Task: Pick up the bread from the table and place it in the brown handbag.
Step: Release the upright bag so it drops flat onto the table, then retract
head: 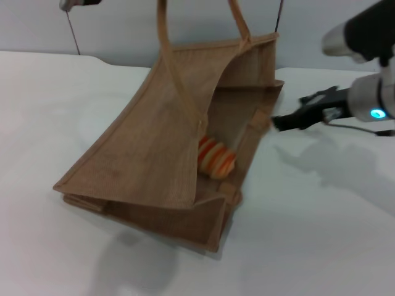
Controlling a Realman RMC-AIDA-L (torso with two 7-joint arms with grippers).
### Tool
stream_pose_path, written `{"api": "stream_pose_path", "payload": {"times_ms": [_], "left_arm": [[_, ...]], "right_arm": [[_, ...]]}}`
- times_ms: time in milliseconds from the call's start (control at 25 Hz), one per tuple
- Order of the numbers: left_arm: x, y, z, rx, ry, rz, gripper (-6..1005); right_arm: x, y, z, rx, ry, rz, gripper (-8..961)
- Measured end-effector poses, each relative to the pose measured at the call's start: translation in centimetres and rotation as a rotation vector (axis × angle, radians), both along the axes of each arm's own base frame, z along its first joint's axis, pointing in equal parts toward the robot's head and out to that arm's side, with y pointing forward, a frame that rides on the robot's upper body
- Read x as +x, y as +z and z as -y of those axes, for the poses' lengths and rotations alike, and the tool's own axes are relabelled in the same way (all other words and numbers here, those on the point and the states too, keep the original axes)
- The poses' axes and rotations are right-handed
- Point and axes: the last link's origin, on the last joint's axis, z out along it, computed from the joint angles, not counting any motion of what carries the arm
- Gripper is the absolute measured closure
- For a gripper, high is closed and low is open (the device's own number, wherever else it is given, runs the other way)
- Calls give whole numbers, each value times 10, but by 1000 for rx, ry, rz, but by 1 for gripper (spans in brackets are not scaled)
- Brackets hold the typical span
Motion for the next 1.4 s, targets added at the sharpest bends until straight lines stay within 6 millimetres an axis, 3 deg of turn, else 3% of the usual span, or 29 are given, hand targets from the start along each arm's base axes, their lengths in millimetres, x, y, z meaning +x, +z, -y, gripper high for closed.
{"api": "stream_pose_path", "payload": {"times_ms": [240,400,760,1280,1400], "left_arm": [[-21,8,-5,45,41,144,883],[-37,19,-3,71,25,297,858],[-58,13,-6,82,13,365,780],[-68,6,-10,71,21,457,558],[-67,4,-10,53,18,479,412]], "right_arm": [[23,44,-2,203,-5,4,120],[29,62,2,286,0,-17,119],[37,68,0,333,-24,-37,120],[22,68,-6,356,7,-92,120],[20,69,-7,367,10,-95,120]]}}
